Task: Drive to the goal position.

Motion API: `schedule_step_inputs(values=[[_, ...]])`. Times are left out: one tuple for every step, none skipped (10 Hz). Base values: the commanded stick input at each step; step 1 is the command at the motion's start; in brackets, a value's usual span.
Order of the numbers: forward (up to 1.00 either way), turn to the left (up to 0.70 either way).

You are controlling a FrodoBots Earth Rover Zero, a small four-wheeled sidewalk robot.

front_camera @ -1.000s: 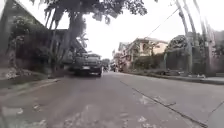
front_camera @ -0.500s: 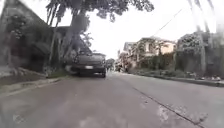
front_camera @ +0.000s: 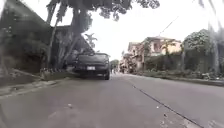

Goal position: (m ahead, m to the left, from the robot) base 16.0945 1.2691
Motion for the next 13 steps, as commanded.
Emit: schedule_step_inputs(values=[[1.0, -0.4], [1.0, -0.39], [1.0, -0.35], [1.0, -0.22], [1.0, 0.0], [1.0, 0.0], [1.0, 0.0], [1.0, 0.0], [1.0, 0.0], [1.0, 0.0], [1.0, 0.0], [1.0, 0.0], [1.0, 0.0]])
